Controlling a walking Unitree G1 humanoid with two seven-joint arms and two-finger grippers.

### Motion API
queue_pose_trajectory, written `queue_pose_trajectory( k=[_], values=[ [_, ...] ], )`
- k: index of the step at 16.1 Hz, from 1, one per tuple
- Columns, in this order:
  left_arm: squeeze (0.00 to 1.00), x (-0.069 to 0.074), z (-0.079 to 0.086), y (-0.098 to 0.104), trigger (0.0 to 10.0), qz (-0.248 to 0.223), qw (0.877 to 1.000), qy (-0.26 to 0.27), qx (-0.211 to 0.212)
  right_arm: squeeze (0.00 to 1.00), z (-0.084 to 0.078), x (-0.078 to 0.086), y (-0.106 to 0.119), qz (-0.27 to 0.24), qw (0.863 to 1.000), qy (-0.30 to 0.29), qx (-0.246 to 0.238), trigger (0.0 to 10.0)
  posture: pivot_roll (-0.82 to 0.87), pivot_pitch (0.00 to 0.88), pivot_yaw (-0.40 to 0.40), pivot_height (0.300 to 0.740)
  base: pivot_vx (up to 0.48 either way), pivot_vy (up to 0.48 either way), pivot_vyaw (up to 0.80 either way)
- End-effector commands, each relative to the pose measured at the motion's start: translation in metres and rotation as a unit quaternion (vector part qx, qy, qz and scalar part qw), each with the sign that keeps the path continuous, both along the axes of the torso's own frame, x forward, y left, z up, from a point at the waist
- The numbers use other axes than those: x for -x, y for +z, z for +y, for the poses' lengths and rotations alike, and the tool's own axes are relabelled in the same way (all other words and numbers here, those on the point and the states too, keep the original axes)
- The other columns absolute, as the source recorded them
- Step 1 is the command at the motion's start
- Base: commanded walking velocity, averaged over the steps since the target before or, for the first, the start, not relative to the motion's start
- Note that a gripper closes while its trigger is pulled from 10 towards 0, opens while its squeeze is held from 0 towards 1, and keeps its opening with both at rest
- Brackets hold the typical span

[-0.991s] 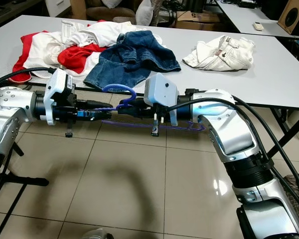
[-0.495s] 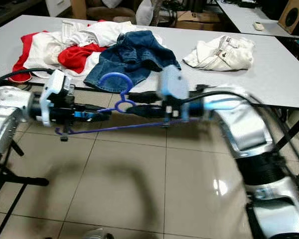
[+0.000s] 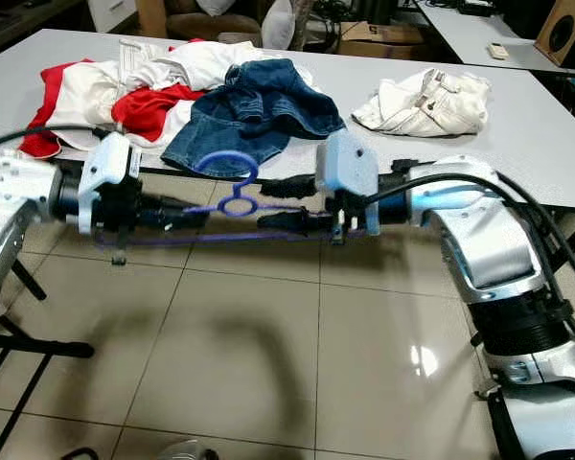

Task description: Hang hanger

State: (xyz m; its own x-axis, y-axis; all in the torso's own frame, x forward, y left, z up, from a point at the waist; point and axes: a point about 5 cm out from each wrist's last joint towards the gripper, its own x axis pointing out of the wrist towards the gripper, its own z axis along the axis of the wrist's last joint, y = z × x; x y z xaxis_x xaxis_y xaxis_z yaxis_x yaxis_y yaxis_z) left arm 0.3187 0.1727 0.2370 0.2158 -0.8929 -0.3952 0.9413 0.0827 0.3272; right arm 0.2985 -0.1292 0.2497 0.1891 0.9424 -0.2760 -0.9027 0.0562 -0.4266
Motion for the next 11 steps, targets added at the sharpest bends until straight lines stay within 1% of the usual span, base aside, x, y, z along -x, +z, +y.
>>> queue_pose_trajectory(
  k=[1,3,5,6,7,8,9,10,11],
  values=[
    [0.00,-0.0006,-0.0047,0.0087,0.0,-0.022,1.000,-0.009,-0.011,0.00,0.0048,0.0010,0.0027,-0.008,1.000,0.016,0.008,10.0,-0.05,0.000,0.013,0.740,0.000,0.000,0.00],
    [0.00,-0.0011,-0.0067,0.0124,0.0,-0.032,0.999,-0.016,-0.012,0.00,0.0086,0.0022,-0.0022,-0.003,1.000,0.025,0.016,10.0,-0.05,0.000,0.014,0.740,0.000,0.000,0.00],
    [0.00,-0.0001,-0.0061,0.0138,0.0,-0.039,0.999,-0.027,-0.023,0.00,0.0097,0.0013,-0.0038,0.001,0.999,0.027,0.018,10.0,-0.04,0.000,0.016,0.740,0.000,0.000,0.00],
    [0.00,-0.0001,-0.0051,0.0133,0.0,-0.041,0.998,-0.026,-0.030,0.00,0.0101,0.0008,-0.0038,0.003,0.999,0.028,0.017,8.7,-0.04,0.000,0.016,0.740,0.000,0.000,0.00],
    [0.00,-0.0002,-0.0049,0.0132,0.0,-0.043,0.998,-0.026,-0.032,0.00,0.0101,0.0006,-0.0038,0.005,0.999,0.028,0.016,6.2,-0.04,0.000,0.016,0.740,0.000,0.000,0.00],
    [0.00,-0.0002,-0.0049,0.0133,0.0,-0.045,0.998,-0.026,-0.032,0.00,0.0100,0.0004,-0.0039,0.007,0.999,0.028,0.016,4.7,-0.04,0.000,0.016,0.740,0.000,0.000,0.00],
    [0.00,-0.0001,-0.0056,0.0142,0.0,-0.048,0.998,-0.027,-0.032,0.00,0.0100,-0.0002,-0.0040,0.010,0.999,0.027,0.015,2.0,-0.04,0.000,0.014,0.740,0.000,0.000,0.00],
    [0.00,0.0002,-0.0063,0.0152,0.0,-0.051,0.998,-0.029,-0.031,0.00,0.0102,-0.0008,-0.0042,0.012,1.000,0.026,0.014,0.1,-0.04,0.000,0.013,0.740,0.000,0.000,0.00],
    [0.00,0.0015,-0.0085,0.0180,0.0,-0.063,0.997,-0.038,-0.031,0.00,0.0106,-0.0023,-0.0051,0.015,1.000,0.021,0.011,0.0,-0.04,0.000,0.013,0.740,0.000,0.000,0.00]
  ],
)
